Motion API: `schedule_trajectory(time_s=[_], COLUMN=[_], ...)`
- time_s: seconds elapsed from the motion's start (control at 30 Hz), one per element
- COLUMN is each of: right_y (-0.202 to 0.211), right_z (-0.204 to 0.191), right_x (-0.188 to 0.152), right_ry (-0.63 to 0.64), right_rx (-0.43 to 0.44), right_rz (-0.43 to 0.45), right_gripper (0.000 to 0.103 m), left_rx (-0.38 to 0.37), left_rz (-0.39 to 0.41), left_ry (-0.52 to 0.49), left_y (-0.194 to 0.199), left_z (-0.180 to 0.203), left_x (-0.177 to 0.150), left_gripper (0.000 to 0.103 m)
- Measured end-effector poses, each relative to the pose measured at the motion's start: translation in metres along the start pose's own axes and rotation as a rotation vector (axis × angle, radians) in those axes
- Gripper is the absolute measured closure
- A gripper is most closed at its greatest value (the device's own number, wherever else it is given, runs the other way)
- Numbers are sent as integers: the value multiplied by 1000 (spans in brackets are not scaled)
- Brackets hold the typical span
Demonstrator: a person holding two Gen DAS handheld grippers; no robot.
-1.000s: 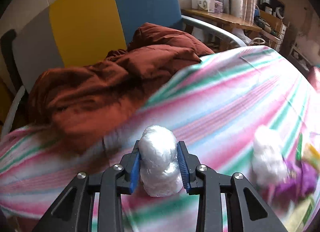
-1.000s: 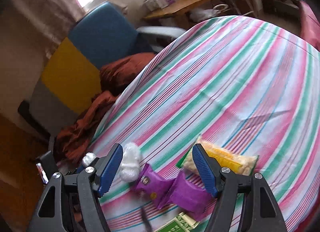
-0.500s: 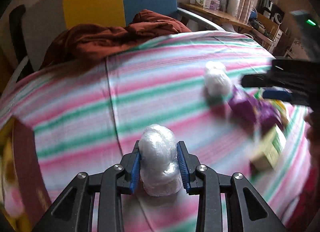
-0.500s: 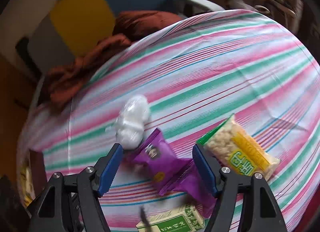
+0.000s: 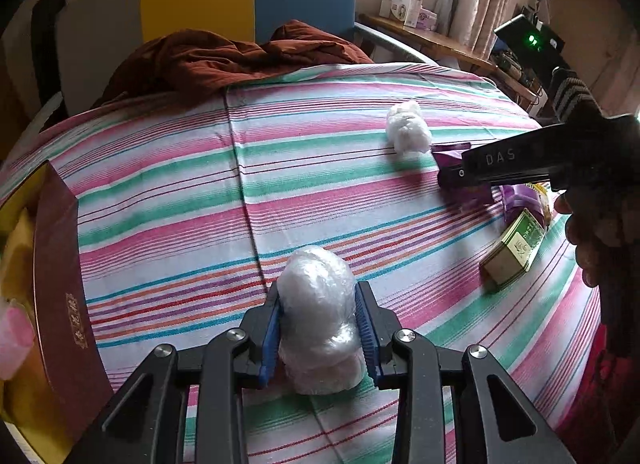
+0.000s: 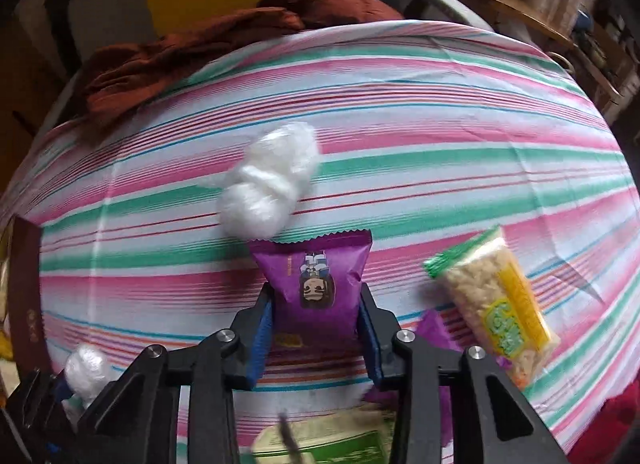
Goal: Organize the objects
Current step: 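Grasp a white wrapped ball with the left gripper while the right gripper grasps a purple packet, then carry the white ball and purple packet to the gold tray and release both grippers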
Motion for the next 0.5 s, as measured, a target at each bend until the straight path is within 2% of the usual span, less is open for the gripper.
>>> schedule_trajectory(time_s=[0.17,0.5], right_y=[-6,-6], right_z=[-19,-23], right_x=[-4,-8], right_ry=[91,146], right_rx=[31,1], right_rz=[-27,-28], right_gripper=[65,65], left_rx=[-4,-6], left_rz=[8,40], left_ry=[4,0], left_y=[-1,-3], left_z=[-1,0], left_x=[0,-2], left_gripper=[67,67])
Point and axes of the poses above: each gripper's, at about its wrist camera, not at the fingertips, and y roughly against the way its jaws point, z to its right, x to its top, the point moved 5 cm from there along -y, roughly the way its jaws point, and after that the axes turned 11 degrees about x, right-handed, at the moved point
